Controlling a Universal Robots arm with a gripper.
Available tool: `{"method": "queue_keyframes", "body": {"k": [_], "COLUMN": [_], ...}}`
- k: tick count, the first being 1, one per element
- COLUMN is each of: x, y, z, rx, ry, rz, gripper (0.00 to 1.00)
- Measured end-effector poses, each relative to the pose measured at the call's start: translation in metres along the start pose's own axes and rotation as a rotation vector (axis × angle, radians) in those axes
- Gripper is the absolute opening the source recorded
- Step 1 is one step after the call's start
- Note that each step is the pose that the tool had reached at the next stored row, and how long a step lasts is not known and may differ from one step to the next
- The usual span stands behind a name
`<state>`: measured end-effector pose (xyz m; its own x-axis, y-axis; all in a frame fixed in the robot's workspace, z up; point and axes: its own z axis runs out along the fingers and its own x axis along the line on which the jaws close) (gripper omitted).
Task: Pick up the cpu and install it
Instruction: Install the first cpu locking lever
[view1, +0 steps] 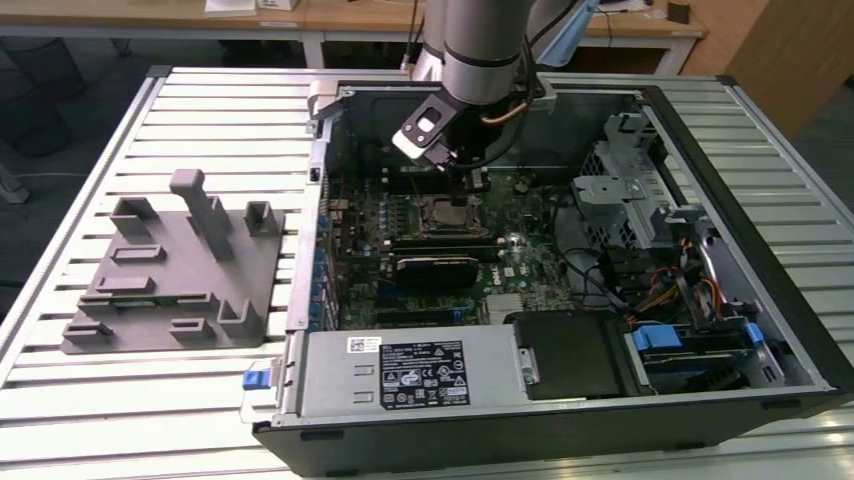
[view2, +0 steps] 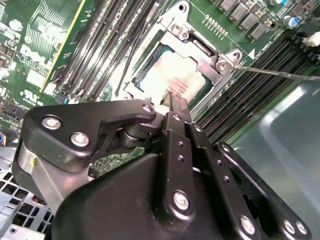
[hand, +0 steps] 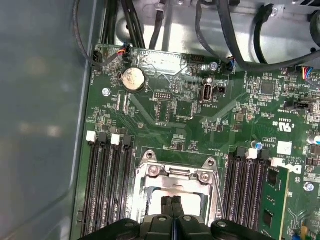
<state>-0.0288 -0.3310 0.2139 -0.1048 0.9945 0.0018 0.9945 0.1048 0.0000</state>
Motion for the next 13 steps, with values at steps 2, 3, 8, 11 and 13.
{"method": "queue_keyframes", "body": {"k": [2, 3, 8, 11, 13], "x": [0.0000, 0.0000, 0.0000, 0.0000, 0.0000], "y": [0.0003, 0.0003, 0.0003, 0.0003, 0.0003], "z": [0.0000, 0.0000, -0.0037, -0.0079, -0.0099], "rx": [0.0000, 0.0000, 0.0000, -0.0001, -0.0001], "ry": [0.0000, 0.0000, 0.0006, 0.0013, 0.0013], "rz": [0.000, 0.000, 0.000, 0.000, 0.000], "gripper": [0.11, 0.11, 0.11, 0.11, 0.11]}}
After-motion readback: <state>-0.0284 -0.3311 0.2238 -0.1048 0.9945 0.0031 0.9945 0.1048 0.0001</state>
